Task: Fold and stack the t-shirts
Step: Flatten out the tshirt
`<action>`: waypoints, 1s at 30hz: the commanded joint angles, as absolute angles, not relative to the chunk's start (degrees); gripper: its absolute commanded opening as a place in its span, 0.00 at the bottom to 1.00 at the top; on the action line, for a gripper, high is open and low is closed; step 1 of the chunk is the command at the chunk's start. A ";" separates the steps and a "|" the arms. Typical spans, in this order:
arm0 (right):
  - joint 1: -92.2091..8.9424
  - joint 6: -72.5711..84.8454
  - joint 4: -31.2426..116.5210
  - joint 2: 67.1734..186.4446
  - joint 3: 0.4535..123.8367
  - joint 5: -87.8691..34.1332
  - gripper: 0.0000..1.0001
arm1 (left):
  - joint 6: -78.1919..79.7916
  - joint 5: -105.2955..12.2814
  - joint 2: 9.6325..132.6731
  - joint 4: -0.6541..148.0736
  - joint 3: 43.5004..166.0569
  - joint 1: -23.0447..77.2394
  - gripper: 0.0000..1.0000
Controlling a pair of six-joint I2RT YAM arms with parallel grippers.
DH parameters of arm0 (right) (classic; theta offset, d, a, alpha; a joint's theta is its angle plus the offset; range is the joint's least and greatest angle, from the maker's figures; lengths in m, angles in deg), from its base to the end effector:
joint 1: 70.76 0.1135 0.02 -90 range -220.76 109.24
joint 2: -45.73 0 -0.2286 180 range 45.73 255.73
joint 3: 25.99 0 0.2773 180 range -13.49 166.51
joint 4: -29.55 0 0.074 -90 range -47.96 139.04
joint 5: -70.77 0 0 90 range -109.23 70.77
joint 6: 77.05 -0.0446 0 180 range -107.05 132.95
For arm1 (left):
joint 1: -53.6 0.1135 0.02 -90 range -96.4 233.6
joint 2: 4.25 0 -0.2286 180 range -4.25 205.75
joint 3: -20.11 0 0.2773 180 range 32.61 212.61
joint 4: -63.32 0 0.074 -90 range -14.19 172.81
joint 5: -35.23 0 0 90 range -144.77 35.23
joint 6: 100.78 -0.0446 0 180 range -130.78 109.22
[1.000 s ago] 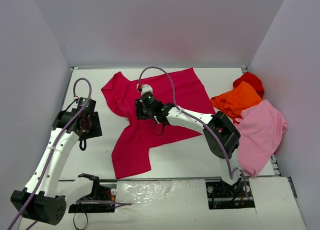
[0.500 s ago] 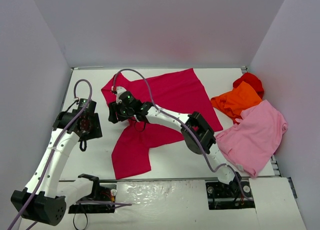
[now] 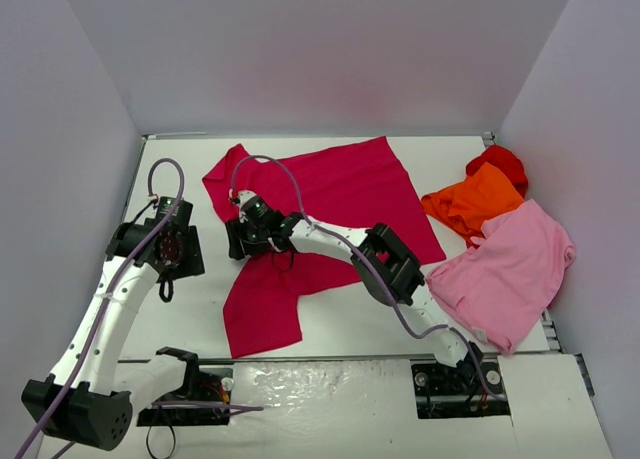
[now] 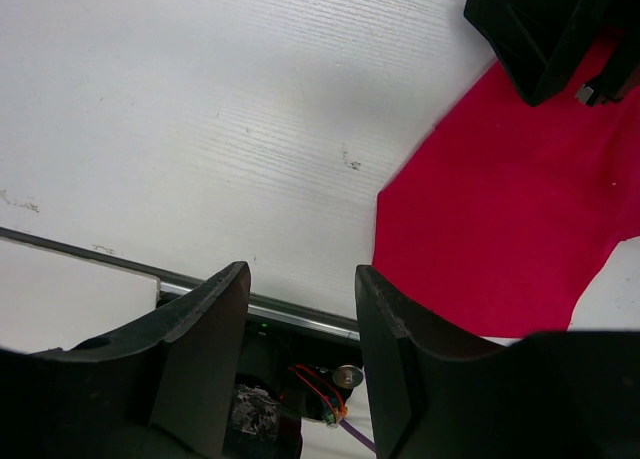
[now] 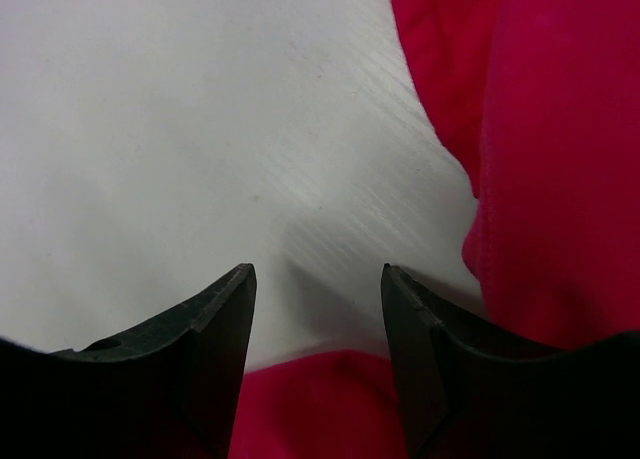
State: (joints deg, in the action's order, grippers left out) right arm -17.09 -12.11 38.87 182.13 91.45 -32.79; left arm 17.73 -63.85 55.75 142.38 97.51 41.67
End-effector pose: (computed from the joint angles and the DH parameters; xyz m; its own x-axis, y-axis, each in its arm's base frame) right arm 0.3181 0.4502 0.1254 -0.6378 -0.1723 -0.7507 -0.7014 0.5327 0.4736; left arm 0.2229 -0.0399 0.2905 -0.8192 -0.3087 -0.4834 -0.2961 0.9494 -0.1045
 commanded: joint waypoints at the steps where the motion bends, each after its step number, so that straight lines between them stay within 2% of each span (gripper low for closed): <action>1: -17.41 -10.08 40.75 176.77 90.43 -27.36 0.50 | 16.64 -64.09 55.69 141.74 98.88 41.99 0.44; 7: -17.50 -8.84 41.78 176.07 89.17 -17.82 0.50 | 16.64 -64.09 55.60 141.82 98.79 41.91 0.43; 14: -17.76 -8.58 41.78 178.20 91.68 -13.68 0.50 | 16.85 -64.30 55.65 139.57 98.95 41.96 0.43; 19: -17.85 -9.30 41.13 179.63 93.21 -11.68 0.50 | 16.72 -63.43 56.79 135.50 100.34 42.00 0.32; 21: -17.90 -10.57 39.71 180.20 93.21 -10.56 0.50 | 16.64 -60.45 59.16 132.16 101.32 41.90 0.33; 22: -17.96 -10.96 39.13 180.34 93.15 -10.25 0.50 | 16.60 -59.35 60.46 130.98 101.76 41.82 0.35; 24: -18.09 -12.31 37.44 180.61 93.01 -10.11 0.50 | 16.47 -57.67 63.36 129.04 102.34 41.88 0.46; 28: -18.11 -13.34 36.18 180.60 92.51 -10.83 0.49 | 16.64 -57.12 68.32 125.48 105.40 41.84 0.55; 30: -18.11 -13.42 35.69 179.84 91.63 -11.48 0.49 | 17.18 -57.09 71.76 123.02 106.71 41.77 0.57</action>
State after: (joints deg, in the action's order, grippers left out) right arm -17.56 -11.89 39.57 181.56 90.76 -13.02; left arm 16.91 -58.33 67.38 130.59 101.07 41.65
